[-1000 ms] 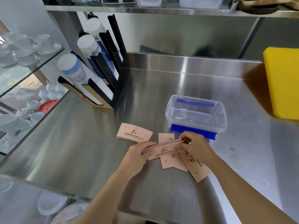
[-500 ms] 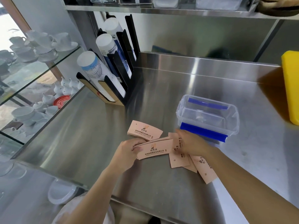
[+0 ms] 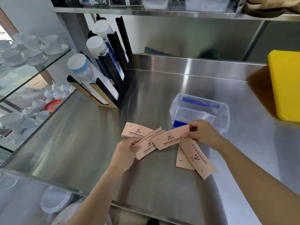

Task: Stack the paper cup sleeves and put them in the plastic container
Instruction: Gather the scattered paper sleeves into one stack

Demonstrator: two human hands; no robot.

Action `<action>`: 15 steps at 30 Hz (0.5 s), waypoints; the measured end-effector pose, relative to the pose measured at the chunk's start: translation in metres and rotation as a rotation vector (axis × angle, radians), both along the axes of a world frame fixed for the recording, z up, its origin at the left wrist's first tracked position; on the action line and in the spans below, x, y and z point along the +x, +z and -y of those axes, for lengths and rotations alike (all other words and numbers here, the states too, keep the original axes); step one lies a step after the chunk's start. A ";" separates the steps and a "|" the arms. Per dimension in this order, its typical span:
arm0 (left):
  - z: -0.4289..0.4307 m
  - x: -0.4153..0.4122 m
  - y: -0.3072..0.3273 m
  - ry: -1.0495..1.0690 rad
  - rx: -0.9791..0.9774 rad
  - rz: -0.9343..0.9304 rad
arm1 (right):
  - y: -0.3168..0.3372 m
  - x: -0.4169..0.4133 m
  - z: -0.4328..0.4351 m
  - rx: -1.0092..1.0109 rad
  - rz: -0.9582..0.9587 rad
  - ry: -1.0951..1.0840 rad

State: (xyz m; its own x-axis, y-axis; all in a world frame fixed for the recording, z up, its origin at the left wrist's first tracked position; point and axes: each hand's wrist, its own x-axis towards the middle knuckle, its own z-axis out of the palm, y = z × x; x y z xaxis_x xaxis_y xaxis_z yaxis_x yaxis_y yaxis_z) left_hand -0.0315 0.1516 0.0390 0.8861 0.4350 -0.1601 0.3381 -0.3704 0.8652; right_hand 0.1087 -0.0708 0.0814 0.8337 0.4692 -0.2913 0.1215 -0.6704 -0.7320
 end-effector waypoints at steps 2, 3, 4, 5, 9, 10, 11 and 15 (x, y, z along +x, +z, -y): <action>0.005 0.005 0.000 -0.053 -0.027 -0.015 | -0.010 -0.004 0.001 -0.049 0.020 -0.003; 0.008 0.007 0.000 -0.094 -0.040 -0.023 | -0.014 -0.007 0.001 -0.049 0.007 -0.007; 0.011 0.008 0.001 -0.137 -0.045 -0.033 | -0.018 -0.012 0.001 -0.040 -0.018 -0.009; 0.013 0.010 0.002 -0.174 -0.047 -0.043 | -0.020 -0.015 0.000 -0.041 -0.039 -0.003; 0.016 0.013 0.006 -0.303 -0.031 -0.105 | -0.026 -0.026 -0.003 -0.029 -0.085 0.071; 0.016 0.013 0.007 -0.345 0.003 -0.125 | -0.027 -0.027 -0.002 -0.006 -0.098 0.076; 0.016 0.013 0.007 -0.375 0.042 -0.137 | -0.029 -0.028 -0.002 0.015 -0.111 0.077; 0.025 0.011 0.010 -0.399 0.106 -0.120 | -0.031 -0.028 -0.004 0.014 -0.125 0.117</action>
State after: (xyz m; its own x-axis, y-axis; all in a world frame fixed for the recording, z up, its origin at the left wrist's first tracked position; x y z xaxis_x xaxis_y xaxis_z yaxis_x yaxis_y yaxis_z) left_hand -0.0204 0.1267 0.0494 0.9662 0.0817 -0.2446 0.2460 -0.5773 0.7786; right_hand 0.0802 -0.0671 0.0500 0.7305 0.5661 -0.3820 0.1058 -0.6464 -0.7556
